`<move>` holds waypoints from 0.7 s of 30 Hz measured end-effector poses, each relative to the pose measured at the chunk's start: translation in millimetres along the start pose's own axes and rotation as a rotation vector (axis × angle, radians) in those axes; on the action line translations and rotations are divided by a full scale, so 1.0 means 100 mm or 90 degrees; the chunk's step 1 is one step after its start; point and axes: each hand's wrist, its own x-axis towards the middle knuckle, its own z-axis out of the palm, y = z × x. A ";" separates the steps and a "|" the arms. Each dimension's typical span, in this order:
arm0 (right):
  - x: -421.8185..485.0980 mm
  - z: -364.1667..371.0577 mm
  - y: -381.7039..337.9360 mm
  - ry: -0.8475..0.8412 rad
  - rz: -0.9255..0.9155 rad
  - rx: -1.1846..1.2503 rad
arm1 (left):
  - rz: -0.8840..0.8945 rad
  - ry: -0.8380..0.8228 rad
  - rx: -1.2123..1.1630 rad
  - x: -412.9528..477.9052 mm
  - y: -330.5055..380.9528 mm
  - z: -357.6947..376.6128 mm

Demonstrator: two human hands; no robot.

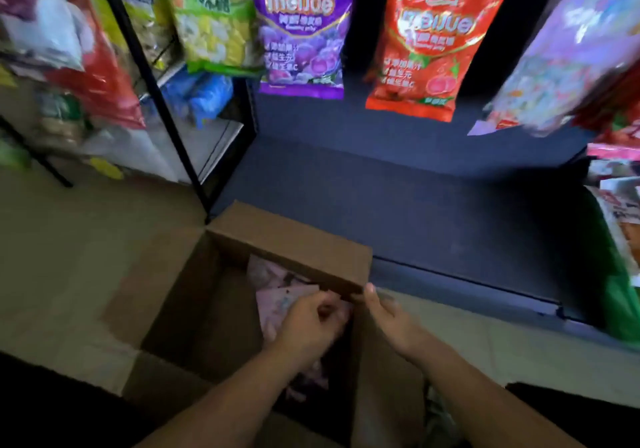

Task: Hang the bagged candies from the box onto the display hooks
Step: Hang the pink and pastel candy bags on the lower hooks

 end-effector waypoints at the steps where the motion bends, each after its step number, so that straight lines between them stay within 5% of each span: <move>1: 0.09 0.07 0.09 0.004 -0.002 -0.055 | -0.024 -0.003 0.012 -0.05 -0.15 -0.03; 7: 0.31 0.19 -0.12 0.129 -0.261 -0.298 | -0.183 0.056 -0.012 -0.25 -0.87 -0.52; 9: 0.37 0.28 -0.19 0.097 -0.342 -0.366 | -0.197 0.084 0.019 -0.33 -1.02 -0.70; 19: 0.24 0.47 -0.05 -0.031 -0.184 -0.471 | -0.211 0.100 0.091 -0.51 -1.39 -0.84; 21: 0.22 0.69 -0.13 -0.128 -0.144 -0.348 | -0.205 0.082 0.071 -0.49 -1.40 -0.79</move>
